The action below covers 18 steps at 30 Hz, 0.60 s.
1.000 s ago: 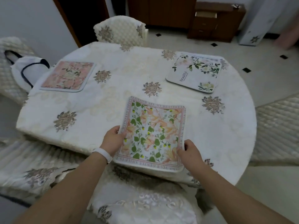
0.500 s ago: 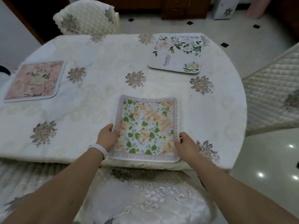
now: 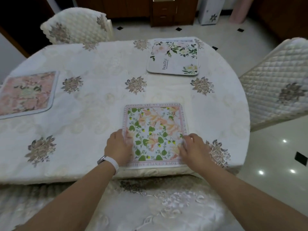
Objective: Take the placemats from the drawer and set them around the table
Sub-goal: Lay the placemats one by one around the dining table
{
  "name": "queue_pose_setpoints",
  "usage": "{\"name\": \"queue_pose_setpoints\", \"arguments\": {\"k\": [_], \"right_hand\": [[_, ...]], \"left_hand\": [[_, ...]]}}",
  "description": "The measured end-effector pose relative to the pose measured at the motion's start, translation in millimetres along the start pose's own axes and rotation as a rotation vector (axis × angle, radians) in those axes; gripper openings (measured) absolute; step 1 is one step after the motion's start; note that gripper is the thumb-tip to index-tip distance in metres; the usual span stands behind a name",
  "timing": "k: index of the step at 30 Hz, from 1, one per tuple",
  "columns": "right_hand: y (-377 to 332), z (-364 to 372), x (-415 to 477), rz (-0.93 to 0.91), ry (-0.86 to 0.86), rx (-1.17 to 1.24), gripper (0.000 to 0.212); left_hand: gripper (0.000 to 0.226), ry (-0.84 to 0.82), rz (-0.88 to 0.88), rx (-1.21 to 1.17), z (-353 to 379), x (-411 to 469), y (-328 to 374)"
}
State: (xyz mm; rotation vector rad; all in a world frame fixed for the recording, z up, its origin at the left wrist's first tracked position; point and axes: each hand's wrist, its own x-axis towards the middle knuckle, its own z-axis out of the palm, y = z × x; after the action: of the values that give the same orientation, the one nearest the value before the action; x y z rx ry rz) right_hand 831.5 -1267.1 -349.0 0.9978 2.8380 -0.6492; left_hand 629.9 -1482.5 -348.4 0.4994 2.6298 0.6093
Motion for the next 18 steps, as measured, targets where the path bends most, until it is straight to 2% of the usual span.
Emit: {"name": "queue_pose_setpoints", "arguments": {"k": [3, 5, 8, 11, 15, 18], "right_hand": [[-14.9, 17.2, 19.6, -0.252, -0.116, -0.17, 0.054], [-28.7, 29.2, 35.0, -0.286, -0.193, -0.22, 0.059], [-49.5, 45.7, 66.4, -0.303, -0.173, -0.232, 0.061], [-61.1, 51.6, 108.4, -0.304, -0.121, -0.209, 0.065], [-70.5, 47.1, 159.3, -0.274, -0.093, -0.209, 0.064], [-69.2, 43.5, 182.2, -0.289, -0.103, -0.241, 0.065]], "left_hand": [[0.063, -0.044, 0.258, 0.213, 19.3, 3.6, 3.2], [0.064, -0.102, 0.359, 0.347, 35.7, 10.6, 6.9], [0.061, -0.12, 0.468, 0.387, 48.7, 31.2, 22.7], [0.06, -0.114, 0.489, 0.442, 53.5, 72.7, 41.4], [0.073, -0.091, 0.478, 0.446, 50.3, 125.0, 57.2], [0.064, -0.092, 0.497, 0.478, 46.7, 148.3, 58.4]]}}
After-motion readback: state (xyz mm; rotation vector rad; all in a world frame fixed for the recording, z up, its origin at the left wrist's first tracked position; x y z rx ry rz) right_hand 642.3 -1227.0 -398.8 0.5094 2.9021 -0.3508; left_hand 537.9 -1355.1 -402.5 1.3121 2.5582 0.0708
